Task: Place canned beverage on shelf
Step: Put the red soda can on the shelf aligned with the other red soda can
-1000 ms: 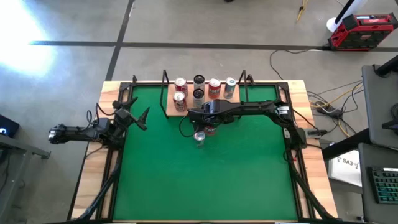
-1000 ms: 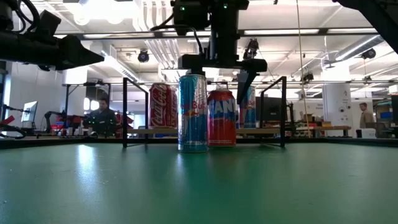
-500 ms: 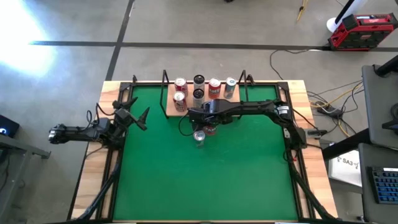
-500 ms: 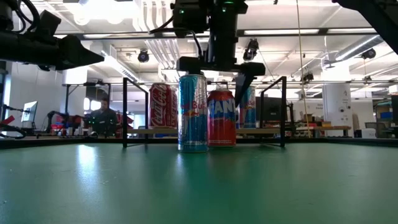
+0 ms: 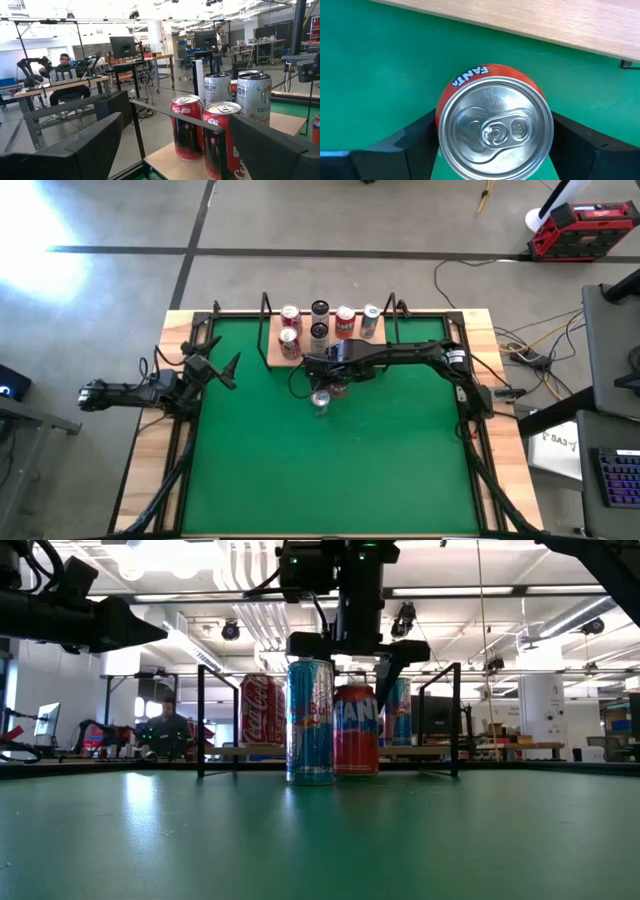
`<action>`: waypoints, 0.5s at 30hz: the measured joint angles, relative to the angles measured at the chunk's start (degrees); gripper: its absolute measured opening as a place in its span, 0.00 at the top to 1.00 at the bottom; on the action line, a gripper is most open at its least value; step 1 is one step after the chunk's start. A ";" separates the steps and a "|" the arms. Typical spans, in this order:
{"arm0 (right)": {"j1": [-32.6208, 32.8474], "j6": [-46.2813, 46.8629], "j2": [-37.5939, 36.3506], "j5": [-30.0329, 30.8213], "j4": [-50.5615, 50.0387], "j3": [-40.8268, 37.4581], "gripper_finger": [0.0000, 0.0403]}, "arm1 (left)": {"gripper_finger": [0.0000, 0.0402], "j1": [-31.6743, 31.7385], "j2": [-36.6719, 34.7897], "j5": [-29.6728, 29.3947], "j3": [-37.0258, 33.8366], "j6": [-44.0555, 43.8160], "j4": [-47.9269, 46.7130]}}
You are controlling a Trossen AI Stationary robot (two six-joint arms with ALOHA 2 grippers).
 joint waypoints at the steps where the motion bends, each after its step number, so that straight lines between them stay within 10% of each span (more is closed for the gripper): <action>1: 0.00 0.02 -0.22 -0.27 -0.07 0.03 0.28 | 0.14 0.01 0.00 -0.01 0.00 0.00 0.00; 15: -1.22 -2.57 -7.82 3.36 -6.63 0.16 0.28 | 0.14 0.02 0.00 -0.01 0.00 0.00 0.00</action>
